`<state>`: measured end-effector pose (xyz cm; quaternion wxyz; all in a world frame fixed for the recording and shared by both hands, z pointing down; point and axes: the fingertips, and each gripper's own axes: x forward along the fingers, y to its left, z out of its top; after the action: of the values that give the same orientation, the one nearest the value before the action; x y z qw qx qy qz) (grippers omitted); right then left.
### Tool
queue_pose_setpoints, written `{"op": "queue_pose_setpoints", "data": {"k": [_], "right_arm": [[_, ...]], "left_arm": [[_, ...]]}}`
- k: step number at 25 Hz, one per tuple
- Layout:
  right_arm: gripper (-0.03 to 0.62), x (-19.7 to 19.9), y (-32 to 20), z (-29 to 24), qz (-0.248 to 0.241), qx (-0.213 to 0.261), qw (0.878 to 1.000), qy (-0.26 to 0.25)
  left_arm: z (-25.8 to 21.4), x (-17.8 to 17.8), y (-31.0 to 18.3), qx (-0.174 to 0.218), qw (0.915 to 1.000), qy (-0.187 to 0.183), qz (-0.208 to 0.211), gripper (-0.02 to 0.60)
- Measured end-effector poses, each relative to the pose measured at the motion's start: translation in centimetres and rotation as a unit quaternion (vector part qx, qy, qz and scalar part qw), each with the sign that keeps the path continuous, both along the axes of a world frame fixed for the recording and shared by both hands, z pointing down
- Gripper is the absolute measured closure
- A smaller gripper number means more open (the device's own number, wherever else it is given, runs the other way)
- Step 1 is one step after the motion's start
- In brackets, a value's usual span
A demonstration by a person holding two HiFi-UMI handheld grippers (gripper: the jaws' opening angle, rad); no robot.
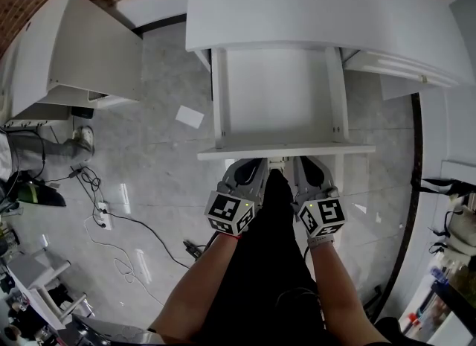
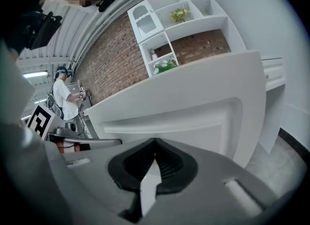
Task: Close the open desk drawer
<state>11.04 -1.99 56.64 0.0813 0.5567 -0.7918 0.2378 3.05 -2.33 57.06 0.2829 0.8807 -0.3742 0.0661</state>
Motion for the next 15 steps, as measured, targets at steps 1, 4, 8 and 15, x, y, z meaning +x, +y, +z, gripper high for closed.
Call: {"op": "queue_pose_setpoints", "data": {"k": [1, 4, 8, 15], "right_arm": [[0.592, 0.0, -0.4, 0.0, -0.001, 0.0, 1.0, -0.001], [0.592, 0.0, -1.4, 0.0, -0.003, -0.004, 1.0, -0.002], [0.592, 0.2, -2.8, 0.1, -0.003, -0.009, 1.0, -0.003], [0.592, 0.4, -5.2, 0.0, -0.012, -0.012, 1.0, -0.002]], "left_arm": [[0.0, -0.1, -0.4, 0.0, 1.0, 0.0, -0.002, 0.583], [0.0, -0.1, -1.4, -0.003, 1.0, 0.0, -0.007, 0.583], [-0.1, 0.1, -2.9, -0.003, 0.9999, 0.001, -0.012, 0.581], [-0.2, 0.3, -5.2, -0.007, 0.9998, -0.002, -0.017, 0.58]]}}
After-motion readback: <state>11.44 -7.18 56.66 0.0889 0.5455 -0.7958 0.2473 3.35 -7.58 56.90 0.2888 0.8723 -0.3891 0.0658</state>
